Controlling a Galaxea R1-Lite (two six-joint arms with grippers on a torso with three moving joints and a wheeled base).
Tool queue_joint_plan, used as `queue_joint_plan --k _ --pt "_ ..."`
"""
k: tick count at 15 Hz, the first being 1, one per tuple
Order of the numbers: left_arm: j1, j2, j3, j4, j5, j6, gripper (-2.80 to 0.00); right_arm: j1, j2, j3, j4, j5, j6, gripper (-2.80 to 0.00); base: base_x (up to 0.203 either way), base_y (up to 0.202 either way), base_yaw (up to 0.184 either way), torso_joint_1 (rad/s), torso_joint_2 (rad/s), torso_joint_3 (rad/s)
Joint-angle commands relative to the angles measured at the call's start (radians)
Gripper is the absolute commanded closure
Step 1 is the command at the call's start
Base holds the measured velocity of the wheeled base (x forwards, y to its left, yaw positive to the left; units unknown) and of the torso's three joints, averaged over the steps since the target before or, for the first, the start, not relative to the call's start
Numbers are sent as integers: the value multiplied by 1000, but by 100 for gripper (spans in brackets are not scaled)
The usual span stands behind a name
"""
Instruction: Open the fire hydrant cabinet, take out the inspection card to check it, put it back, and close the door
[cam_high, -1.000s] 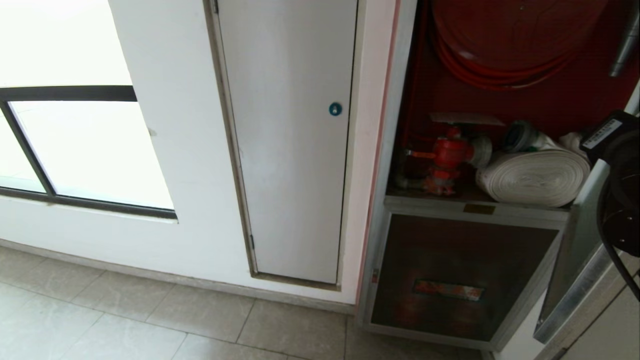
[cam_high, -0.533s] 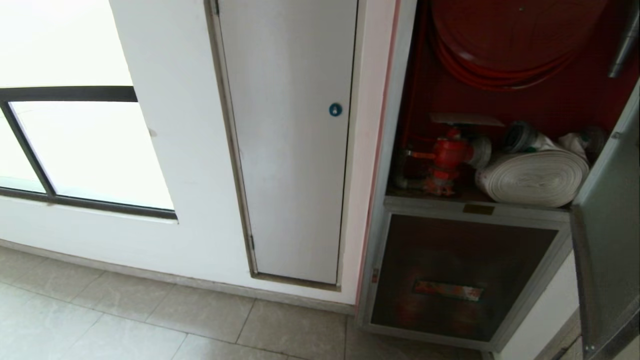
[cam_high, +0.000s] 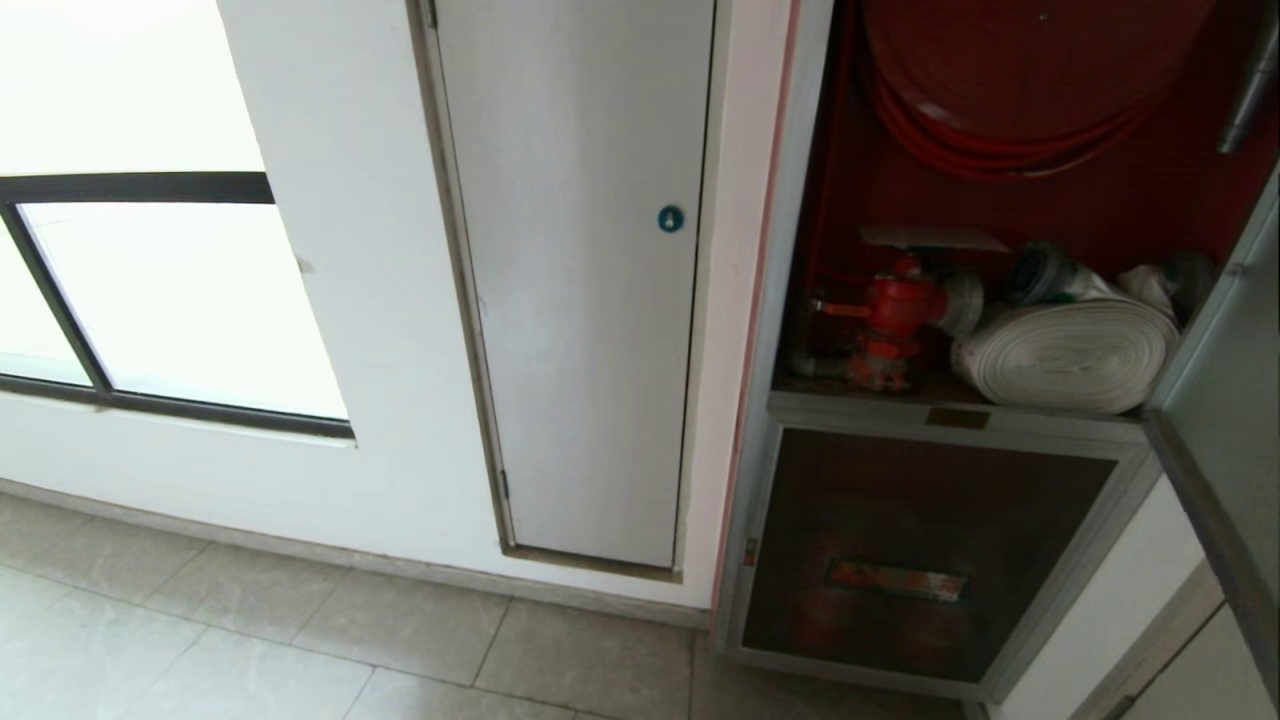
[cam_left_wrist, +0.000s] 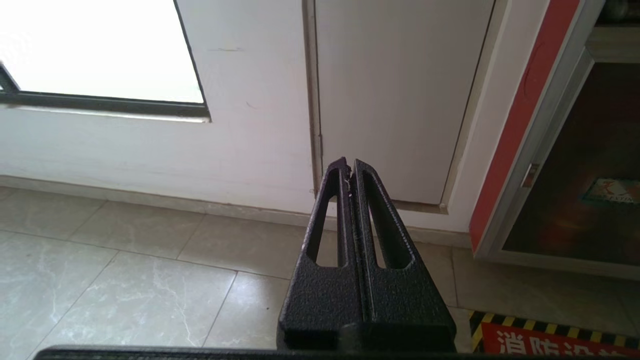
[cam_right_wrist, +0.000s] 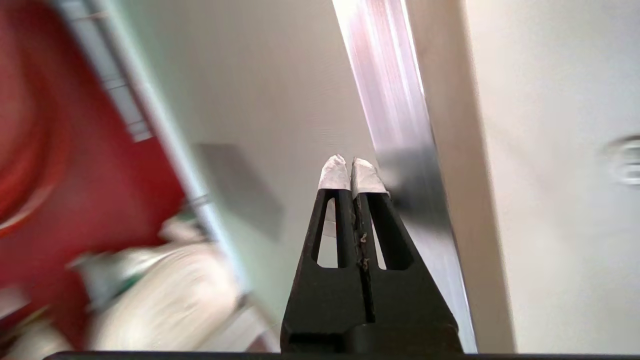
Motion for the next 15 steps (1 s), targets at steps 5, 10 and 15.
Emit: queue_joint_plan --k 5,10,15 --pt "0 1 6 0 0 0 0 -112 25 2 -6 10 -1 0 0 0 0 0 0 0" --pt "0 1 6 0 0 0 0 -229 106 -14 -4 65 53 0 0 0 0 0 0 0" --pt "0 1 6 0 0 0 0 -293 127 -29 -4 103 62 0 0 0 0 0 0 0"
